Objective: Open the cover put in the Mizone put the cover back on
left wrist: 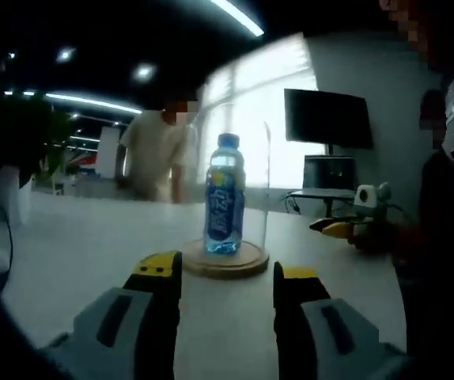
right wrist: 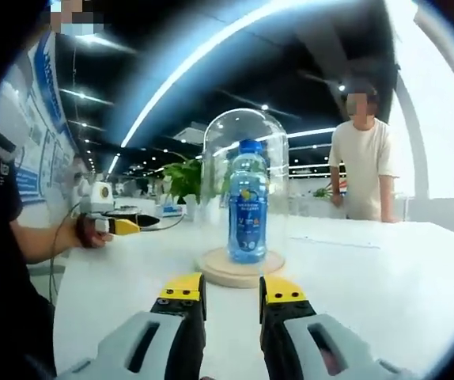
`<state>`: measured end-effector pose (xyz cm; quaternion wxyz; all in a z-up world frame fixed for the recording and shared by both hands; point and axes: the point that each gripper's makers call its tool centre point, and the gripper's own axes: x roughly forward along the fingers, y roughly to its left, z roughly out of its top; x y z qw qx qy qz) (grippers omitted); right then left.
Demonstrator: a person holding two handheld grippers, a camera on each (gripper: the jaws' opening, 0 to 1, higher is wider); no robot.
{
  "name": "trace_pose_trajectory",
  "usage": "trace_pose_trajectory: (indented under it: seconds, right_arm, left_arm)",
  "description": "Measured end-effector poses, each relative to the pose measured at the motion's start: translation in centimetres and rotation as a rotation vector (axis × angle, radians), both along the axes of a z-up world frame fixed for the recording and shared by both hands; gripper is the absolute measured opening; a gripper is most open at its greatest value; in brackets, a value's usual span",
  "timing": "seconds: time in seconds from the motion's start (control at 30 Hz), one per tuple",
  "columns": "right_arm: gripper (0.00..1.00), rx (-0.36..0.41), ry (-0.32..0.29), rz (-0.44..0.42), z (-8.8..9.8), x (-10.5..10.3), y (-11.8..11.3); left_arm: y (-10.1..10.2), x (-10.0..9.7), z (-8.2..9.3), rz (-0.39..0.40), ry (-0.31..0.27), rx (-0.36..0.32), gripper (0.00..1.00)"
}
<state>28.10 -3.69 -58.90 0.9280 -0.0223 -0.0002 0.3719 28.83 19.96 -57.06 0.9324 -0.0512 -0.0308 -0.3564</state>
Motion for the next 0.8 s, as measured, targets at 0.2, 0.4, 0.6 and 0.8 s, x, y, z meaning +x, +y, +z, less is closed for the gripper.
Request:
trace_pose_trajectory:
  seconds: [0.2,0.4,0.6,0.8]
  right_arm:
    - [0.20,0.010,0.005,-0.010,0.04,0.14,-0.18]
    - [0.20,0.002,0.008,-0.009,-0.15,0.18,-0.10]
    - [0.20,0.002,0.013,-0.014,-0.27,0.19,-0.21]
    - [0.20,-0.005,0.011,-0.009,-0.34,0.09,-0.05]
  left_arm:
    - [-0.13,0.00,-0.11,-0.007,0.007,-0.001,0.37]
    - [-0.40,-0.36,0.20,-0.042,0.017,-0.045,0.37]
    - [0.24,0.23,0.15,-0.020,0.044,-0.087,0.35]
    - [-0.07,-0.06,0.06,-0.029,0.033,-0.062,0.35]
